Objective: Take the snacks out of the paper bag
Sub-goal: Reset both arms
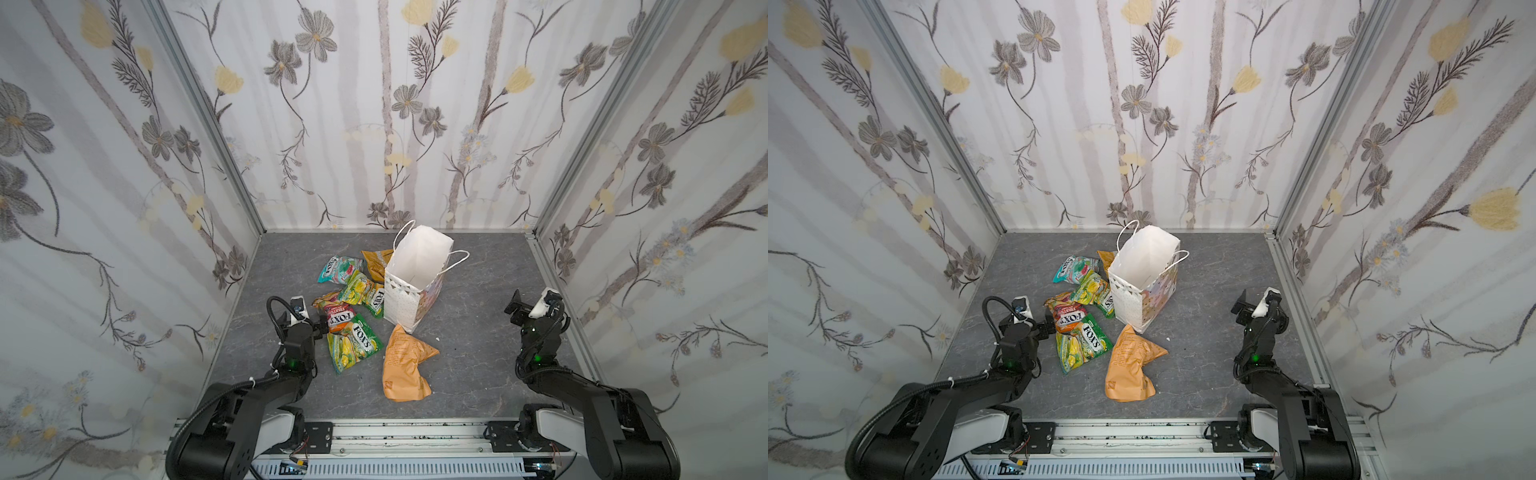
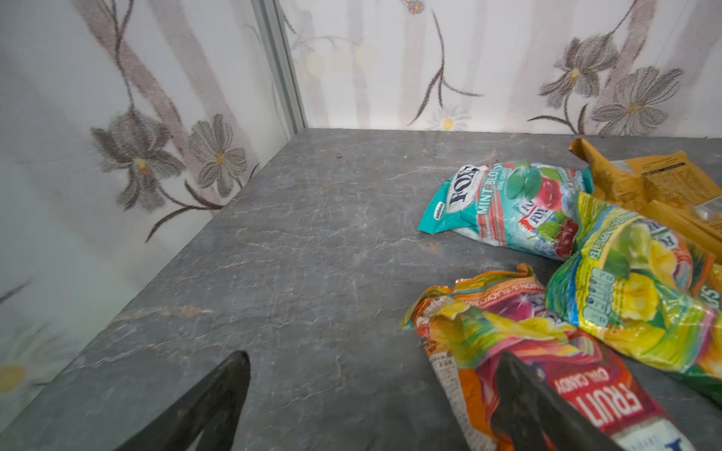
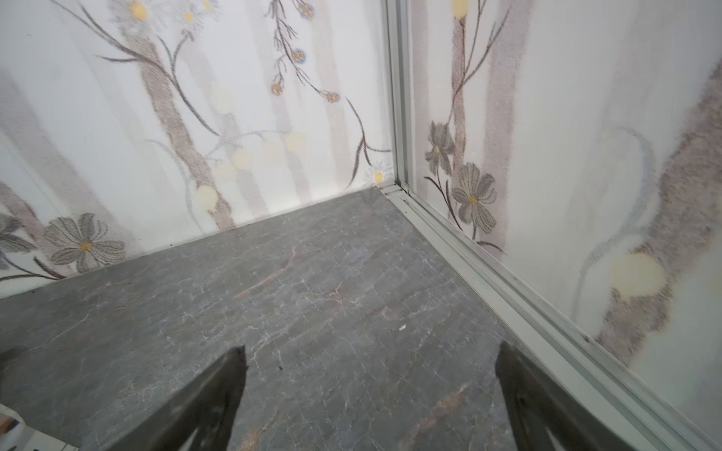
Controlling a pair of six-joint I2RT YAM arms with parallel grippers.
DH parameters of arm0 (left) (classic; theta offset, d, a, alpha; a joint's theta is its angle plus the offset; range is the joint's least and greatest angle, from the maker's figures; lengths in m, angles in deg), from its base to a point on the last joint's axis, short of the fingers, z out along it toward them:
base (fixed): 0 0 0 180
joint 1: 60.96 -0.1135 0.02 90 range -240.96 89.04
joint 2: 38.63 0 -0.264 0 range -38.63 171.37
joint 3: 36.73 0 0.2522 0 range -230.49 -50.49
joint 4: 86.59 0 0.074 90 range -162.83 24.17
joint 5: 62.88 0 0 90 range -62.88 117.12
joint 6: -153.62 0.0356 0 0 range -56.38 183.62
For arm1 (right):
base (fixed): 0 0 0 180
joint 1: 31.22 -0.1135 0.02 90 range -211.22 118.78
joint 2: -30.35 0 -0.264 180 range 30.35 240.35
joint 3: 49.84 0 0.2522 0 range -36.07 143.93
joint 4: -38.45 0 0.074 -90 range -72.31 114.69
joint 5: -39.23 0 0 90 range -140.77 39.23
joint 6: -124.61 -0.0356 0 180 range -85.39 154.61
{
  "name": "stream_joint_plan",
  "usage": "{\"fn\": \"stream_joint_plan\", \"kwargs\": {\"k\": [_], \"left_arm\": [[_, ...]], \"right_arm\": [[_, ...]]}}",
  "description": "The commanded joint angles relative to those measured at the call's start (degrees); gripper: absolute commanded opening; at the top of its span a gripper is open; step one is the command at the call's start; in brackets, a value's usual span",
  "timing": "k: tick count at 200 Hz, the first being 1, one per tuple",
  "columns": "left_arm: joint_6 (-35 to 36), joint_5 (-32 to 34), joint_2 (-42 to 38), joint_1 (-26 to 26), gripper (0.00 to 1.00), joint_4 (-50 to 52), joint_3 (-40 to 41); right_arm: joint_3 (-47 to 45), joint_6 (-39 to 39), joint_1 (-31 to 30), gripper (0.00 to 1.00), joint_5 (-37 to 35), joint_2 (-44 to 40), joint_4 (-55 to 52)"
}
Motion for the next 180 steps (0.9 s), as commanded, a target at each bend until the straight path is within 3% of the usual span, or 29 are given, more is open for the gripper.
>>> {"fn": "stream_joint_plan", "kwargs": {"k": [1,11,27,47,68,93,180], "left_arm": [[4.2,-4.1,6.8,-1.0,1.00,-12.5,-3.0],[2.7,-4.7,8.8,-2.6,1.00,-12.1,-4.2],[0.9,-8.0,12.7,-4.9,1.00,-14.1,-4.6],[0.8,-8.2,20.0,-5.7,1.00,-22.6,-4.4],[-1.4,-9.1,17.0,-7.0,1.00,-14.6,-6.3],[-3.9,-4.2,16.4,-7.6,1.00,-0.1,-13.4],[-4.7,-4.0,16.1,-8.1,1.00,0.5,-13.4]], "right_arm": [[-1.6,5.8,-1.3,1.00,4.3,5.9,19.0],[-2.2,7.0,-2.1,1.00,4.2,7.7,22.8],[0.4,6.8,-2.2,1.00,5.2,5.2,13.3],[2.0,6.5,-2.1,1.00,3.5,7.3,13.9],[2.5,6.5,-2.2,1.00,3.3,6.7,11.6],[2.3,6.6,-2.3,1.00,3.3,6.8,12.3],[2.4,6.5,-2.3,1.00,3.3,6.8,12.2]]}}
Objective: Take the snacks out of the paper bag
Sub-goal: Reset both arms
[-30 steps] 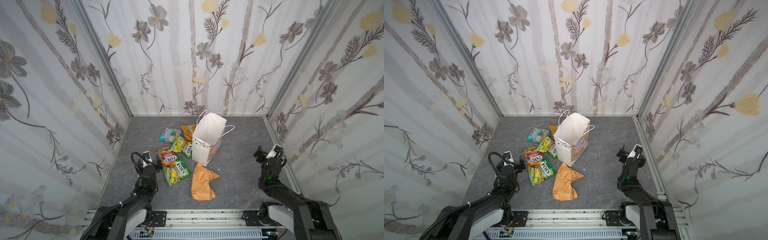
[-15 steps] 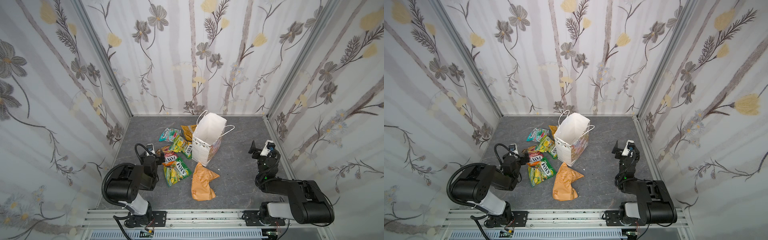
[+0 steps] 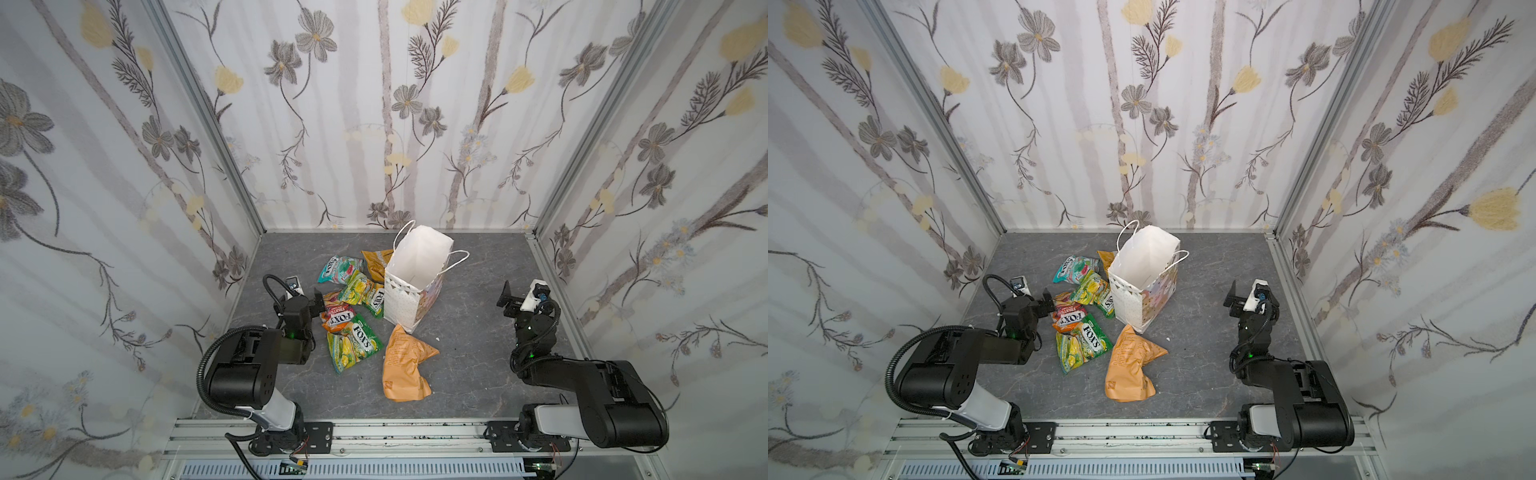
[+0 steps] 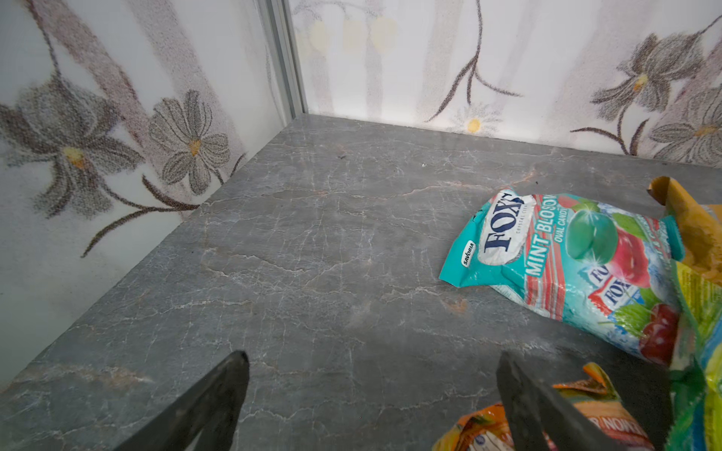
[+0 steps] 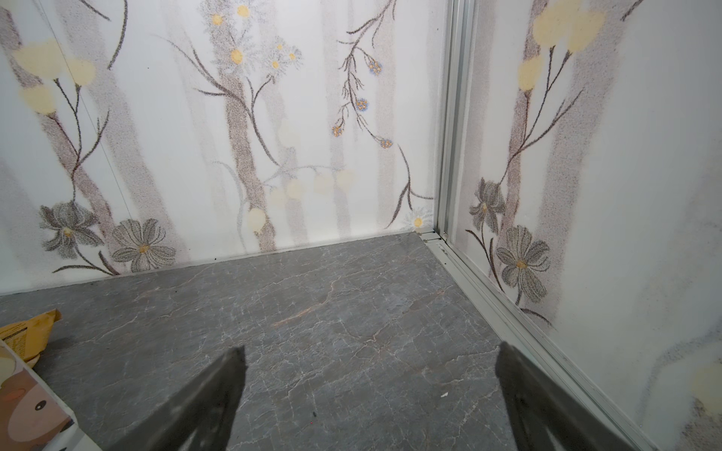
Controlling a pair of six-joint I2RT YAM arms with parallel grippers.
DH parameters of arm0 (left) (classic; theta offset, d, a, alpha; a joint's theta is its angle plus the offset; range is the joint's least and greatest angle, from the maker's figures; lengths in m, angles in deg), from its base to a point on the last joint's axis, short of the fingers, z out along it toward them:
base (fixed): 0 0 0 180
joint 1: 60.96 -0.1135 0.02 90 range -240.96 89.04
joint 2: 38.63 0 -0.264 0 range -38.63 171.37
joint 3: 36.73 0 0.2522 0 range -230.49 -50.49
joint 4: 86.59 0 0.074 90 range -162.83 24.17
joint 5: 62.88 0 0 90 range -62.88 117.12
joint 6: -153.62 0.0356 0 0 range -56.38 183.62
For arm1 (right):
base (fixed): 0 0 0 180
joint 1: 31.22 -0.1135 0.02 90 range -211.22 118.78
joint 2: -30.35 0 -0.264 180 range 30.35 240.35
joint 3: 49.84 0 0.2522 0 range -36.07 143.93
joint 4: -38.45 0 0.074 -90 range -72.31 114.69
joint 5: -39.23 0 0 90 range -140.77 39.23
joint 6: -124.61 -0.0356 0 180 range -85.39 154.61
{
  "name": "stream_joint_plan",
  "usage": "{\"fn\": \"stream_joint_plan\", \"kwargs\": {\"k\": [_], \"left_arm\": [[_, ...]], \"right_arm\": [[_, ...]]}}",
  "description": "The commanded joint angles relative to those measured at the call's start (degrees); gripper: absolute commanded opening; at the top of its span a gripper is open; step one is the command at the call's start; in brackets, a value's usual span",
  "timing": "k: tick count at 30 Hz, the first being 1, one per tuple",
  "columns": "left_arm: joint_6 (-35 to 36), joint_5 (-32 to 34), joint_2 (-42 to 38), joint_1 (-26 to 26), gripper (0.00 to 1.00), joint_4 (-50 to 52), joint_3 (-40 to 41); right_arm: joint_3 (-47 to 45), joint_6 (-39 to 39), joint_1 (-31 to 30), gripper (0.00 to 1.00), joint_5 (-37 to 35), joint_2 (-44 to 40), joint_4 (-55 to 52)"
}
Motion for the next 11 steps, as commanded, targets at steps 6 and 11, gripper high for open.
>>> {"fn": "stream_joint_plan", "kwargs": {"k": [6,11], "left_arm": [[-0.5,0.7,-0.1,0.0,1.00,-0.1,-0.4],[-0.5,0.7,-0.1,-0.1,1.00,-0.1,-0.4]], "right_arm": [[0.8,1.2,-0.2,1.00,-0.1,0.6,1.5],[0.0,1.4,-0.3,1.00,0.0,0.2,2.6]]}}
